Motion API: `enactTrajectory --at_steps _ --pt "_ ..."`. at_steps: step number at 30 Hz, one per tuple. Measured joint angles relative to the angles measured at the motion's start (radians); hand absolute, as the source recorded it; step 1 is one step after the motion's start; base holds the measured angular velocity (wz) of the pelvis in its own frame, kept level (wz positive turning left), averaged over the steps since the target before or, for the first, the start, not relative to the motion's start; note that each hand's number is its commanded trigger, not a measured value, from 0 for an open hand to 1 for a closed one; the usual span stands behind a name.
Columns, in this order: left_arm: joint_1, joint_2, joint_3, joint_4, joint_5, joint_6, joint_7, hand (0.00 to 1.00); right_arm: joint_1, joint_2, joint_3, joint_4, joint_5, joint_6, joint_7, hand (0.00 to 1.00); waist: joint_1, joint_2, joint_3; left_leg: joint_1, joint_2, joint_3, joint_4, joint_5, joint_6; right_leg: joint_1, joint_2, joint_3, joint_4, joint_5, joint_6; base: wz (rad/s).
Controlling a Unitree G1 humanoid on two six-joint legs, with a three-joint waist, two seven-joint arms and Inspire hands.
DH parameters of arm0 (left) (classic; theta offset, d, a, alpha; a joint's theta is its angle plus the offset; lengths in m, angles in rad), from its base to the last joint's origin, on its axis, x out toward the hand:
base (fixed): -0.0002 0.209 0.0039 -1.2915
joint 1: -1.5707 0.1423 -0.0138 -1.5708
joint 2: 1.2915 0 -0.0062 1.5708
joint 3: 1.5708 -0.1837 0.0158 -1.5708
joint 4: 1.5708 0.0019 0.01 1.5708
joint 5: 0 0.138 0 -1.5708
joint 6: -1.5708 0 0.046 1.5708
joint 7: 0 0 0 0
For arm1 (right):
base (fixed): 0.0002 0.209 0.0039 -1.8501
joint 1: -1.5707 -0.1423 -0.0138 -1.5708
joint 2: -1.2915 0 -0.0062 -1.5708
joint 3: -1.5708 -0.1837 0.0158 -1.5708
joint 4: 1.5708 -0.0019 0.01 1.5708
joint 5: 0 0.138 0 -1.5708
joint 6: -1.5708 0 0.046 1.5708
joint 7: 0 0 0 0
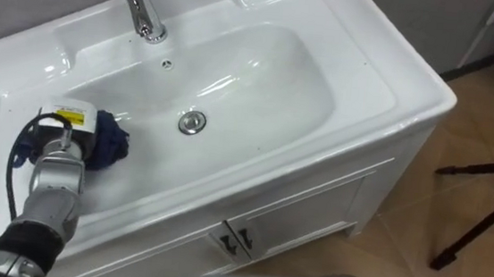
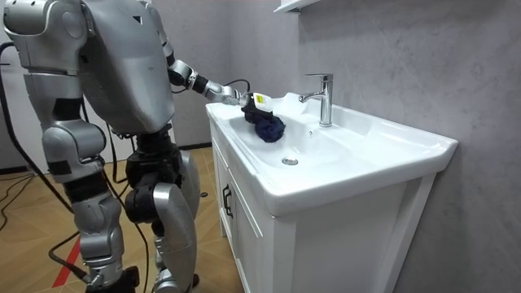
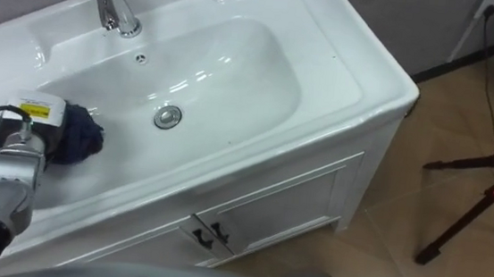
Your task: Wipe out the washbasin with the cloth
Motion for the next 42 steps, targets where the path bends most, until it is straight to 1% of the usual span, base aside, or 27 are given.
enactTrajectory --at_steps 2,3,4,5,6,8,11,14,18,22,23,26,29,31,33,35,37,39,40,42 --pt "0.0 0.011 0.015 -0.011 0.0 0.0 0.002 1.0 -0.001 0.0 -0.012 -0.004 0.001 -0.003 -0.012 0.0 0.003 0.0 -0.0002 -0.006 0.002 0.0 0.0 0.0 0.0 -0.008 0.002 -0.001 0.001 0.001 -0.002 0.0" --pt "0.0 0.019 0.02 -0.016 -0.001 0.0 0.001 1.0 -0.001 0.0 -0.012 -0.008 -0.001 -0.005 -0.015 0.0 0.004 0.003 -0.0027 -0.008 0.004 0.001 0.0 0.0 0.0 -0.011 0.004 -0.001 0.001 0.002 -0.003 -0.04" --pt "0.001 0.026 0.02 -0.018 -0.001 0.0 0.001 1.0 -0.001 0.0 -0.013 -0.011 -0.001 -0.006 -0.015 0.0 0.004 0.003 -0.0025 -0.009 0.005 0.001 0.0 0.0 0.0 -0.013 0.005 -0.001 0.001 0.002 -0.004 0.0" --pt "0.001 0.037 0.021 -0.023 -0.001 0.0 0.001 1.0 0.0 0.0 -0.019 -0.017 -0.003 -0.007 -0.016 0.0 0.004 0.005 -0.0043 -0.01 0.007 0.0 0.0 0.0 0.0 -0.012 0.006 -0.002 0.0 0.003 -0.005 0.0" --pt "0.001 0.045 0.025 -0.025 -0.001 0.0 0.003 1.0 0.001 -0.001 -0.025 -0.019 -0.006 -0.008 -0.021 0.0 0.005 0.005 -0.0039 -0.01 0.009 0.0 0.0 0.0 0.0 -0.012 0.008 -0.003 0.0 0.004 -0.006 0.0" --pt "0.001 0.046 0.048 -0.034 -0.001 0.0 0.003 1.0 0.003 -0.002 -0.04 -0.022 -0.022 -0.009 -0.031 0.0 0.011 0.005 -0.0035 -0.01 0.01 0.0 0.0 0.0 0.0 -0.013 0.009 -0.003 0.001 0.004 -0.007 0.0" --pt "0.002 0.048 0.069 -0.039 -0.001 0.0 0.014 1.0 0.003 -0.002 -0.045 -0.022 -0.037 -0.01 -0.041 0.0 0.018 0.003 -0.0003 -0.009 0.01 0.0 0.001 0.0 0.0 -0.012 0.009 -0.004 0.001 0.004 -0.008 0.0" --pt "0.002 0.048 0.069 -0.037 -0.002 0.0 0.022 1.0 0.003 -0.002 -0.044 -0.024 -0.037 -0.019 -0.044 0.0 0.018 0.005 0.0013 -0.009 0.009 -0.004 0.001 0.0 0.0 -0.011 0.008 -0.006 0.001 0.004 -0.007 0.0" --pt "0.002 0.048 0.069 -0.038 -0.004 0.0 0.022 1.0 0.001 -0.002 -0.042 -0.024 -0.029 -0.019 -0.052 0.0 0.017 0.005 0.0019 -0.013 0.01 -0.007 0.001 0.0 0.0 -0.013 0.007 -0.01 0.002 0.004 -0.008 0.01" --pt "0.002 0.048 0.069 -0.043 -0.003 0.0 0.022 1.0 0.001 -0.002 -0.038 -0.025 -0.021 -0.024 -0.052 0.0 0.006 0.004 0.0026 -0.022 0.008 -0.017 0.006 0.0 0.0 -0.012 0.002 -0.024 -0.001 0.003 -0.007 0.11" --pt "0.003 0.047 0.069 -0.047 -0.003 0.0 0.021 1.0 0.002 0.0 -0.037 -0.025 -0.017 -0.028 -0.053 0.0 -0.002 0.003 0.0037 -0.026 0.008 -0.024 0.009 0.0 0.0 -0.011 -0.001 -0.036 -0.001 0.002 -0.007 0.19" --pt "0.002 0.046 0.066 -0.05 -0.002 0.001 0.015 1.0 0.001 0.0 -0.03 -0.022 0.002 -0.043 -0.055 0.0 -0.007 0.0 0.0061 -0.03 0.007 -0.025 0.016 0.0 0.0 -0.012 -0.002 -0.037 0.0 -0.001 -0.007 0.06" --pt "0.002 0.043 0.033 -0.05 -0.003 0.007 -0.003 1.0 -0.007 0.0 -0.001 -0.003 0.005 -0.052 -0.053 0.0 -0.018 -0.001 0.0075 -0.031 0.007 -0.027 0.015 0.0 0.0 -0.01 -0.003 -0.037 -0.001 -0.002 -0.007 0.01" --pt "0.002 0.04 0.006 -0.05 -0.003 0.007 -0.012 1.0 -0.015 0.001 0.017 0.015 0.006 -0.053 -0.051 0.0 -0.024 -0.004 0.0097 -0.031 0.007 -0.028 0.015 0.0 0.0 -0.01 -0.004 -0.038 0.0 -0.002 -0.006 0.0" --pt "0.002 0.029 -0.012 -0.049 -0.003 0.006 -0.03 1.0 -0.02 0.003 0.04 0.023 0.005 -0.053 -0.049 0.0 -0.033 -0.012 0.0167 -0.031 0.007 -0.029 0.015 0.0 0.0 -0.011 -0.003 -0.038 0.001 -0.002 -0.006 0.0" --pt "0.002 0.025 -0.03 -0.048 -0.003 0.006 -0.036 1.0 -0.019 0.002 0.042 0.029 0.005 -0.053 -0.048 0.0 -0.035 -0.018 0.0206 -0.032 0.007 -0.029 0.015 0.0 0.0 -0.012 -0.003 -0.038 0.001 -0.003 -0.006 0.0" --pt "0.002 0.014 -0.031 -0.05 -0.003 0.004 -0.041 1.0 -0.019 0.002 0.044 0.039 0.005 -0.053 -0.049 0.0 -0.036 -0.021 0.0215 -0.035 0.007 -0.029 0.016 0.0 0.0 -0.013 -0.003 -0.038 0.0 -0.003 -0.006 0.0" --pt "0.002 -0.012 -0.032 -0.048 -0.004 0.006 -0.045 1.0 -0.023 0.003 0.061 0.056 0.022 -0.051 -0.051 0.0 -0.037 -0.022 0.0212 -0.033 0.006 -0.029 0.016 0.0 0.0 -0.01 -0.004 -0.04 -0.001 -0.003 -0.006 0.0" --pt "0.002 -0.018 -0.034 -0.048 -0.004 0.006 -0.047 1.0 -0.024 0.004 0.068 0.059 0.028 -0.051 -0.051 0.0 -0.036 -0.022 0.0213 -0.032 0.006 -0.029 0.016 0.0 0.0 -0.009 -0.004 -0.041 0.0 -0.003 -0.006 0.0" --pt "0.002 -0.048 -0.041 -0.049 -0.003 0.006 -0.056 1.0 -0.024 0.004 0.078 0.061 0.044 -0.051 -0.05 0.0 -0.038 -0.024 0.0212 -0.027 0.007 -0.03 0.016 0.0 0.0 0.0 -0.004 -0.045 -0.001 -0.003 -0.006 0.04"
